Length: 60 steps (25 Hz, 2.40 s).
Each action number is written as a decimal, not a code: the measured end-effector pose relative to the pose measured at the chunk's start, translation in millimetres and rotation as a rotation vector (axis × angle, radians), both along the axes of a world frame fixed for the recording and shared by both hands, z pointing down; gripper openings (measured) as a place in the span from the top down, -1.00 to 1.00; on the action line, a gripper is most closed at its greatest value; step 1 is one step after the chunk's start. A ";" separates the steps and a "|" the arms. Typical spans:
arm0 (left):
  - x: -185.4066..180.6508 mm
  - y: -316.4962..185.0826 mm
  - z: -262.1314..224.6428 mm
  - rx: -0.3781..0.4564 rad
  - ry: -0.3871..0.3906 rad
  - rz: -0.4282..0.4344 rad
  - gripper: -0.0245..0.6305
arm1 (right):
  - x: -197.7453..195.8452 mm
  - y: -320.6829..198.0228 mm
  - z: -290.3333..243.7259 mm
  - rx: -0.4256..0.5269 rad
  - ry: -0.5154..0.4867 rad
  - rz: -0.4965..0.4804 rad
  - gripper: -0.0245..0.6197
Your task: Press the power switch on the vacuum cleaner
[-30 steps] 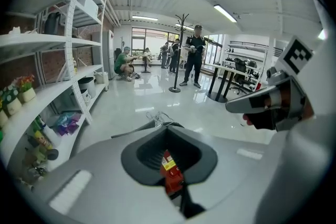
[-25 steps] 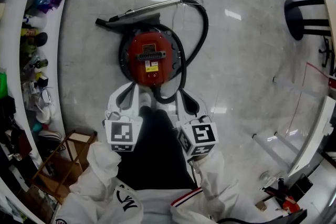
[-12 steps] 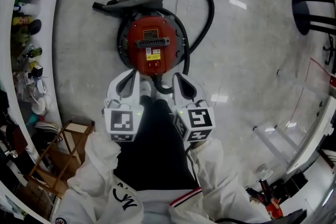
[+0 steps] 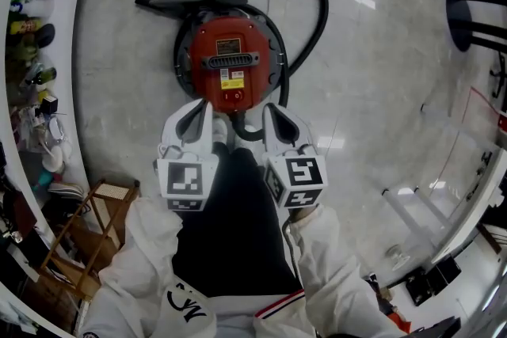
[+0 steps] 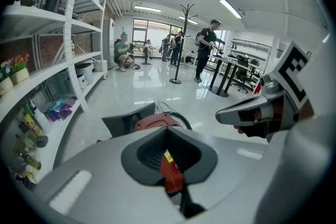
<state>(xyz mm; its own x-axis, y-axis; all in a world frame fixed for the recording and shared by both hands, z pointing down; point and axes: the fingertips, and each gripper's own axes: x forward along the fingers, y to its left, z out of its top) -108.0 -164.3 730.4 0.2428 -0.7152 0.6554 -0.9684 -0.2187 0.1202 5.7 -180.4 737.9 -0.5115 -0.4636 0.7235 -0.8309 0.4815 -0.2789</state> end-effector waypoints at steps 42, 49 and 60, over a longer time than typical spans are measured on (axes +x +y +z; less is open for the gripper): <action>-9.7 26.5 25.2 -0.086 0.038 -0.074 0.93 | -34.9 27.3 132.8 -0.182 0.104 -0.127 0.92; -16.0 23.5 28.7 -0.094 0.043 -0.096 0.93 | -37.6 28.5 131.7 -0.186 0.101 -0.140 0.92; -11.0 19.4 29.2 -0.095 0.052 -0.083 0.93 | -36.2 29.6 134.2 -0.194 0.108 -0.128 0.92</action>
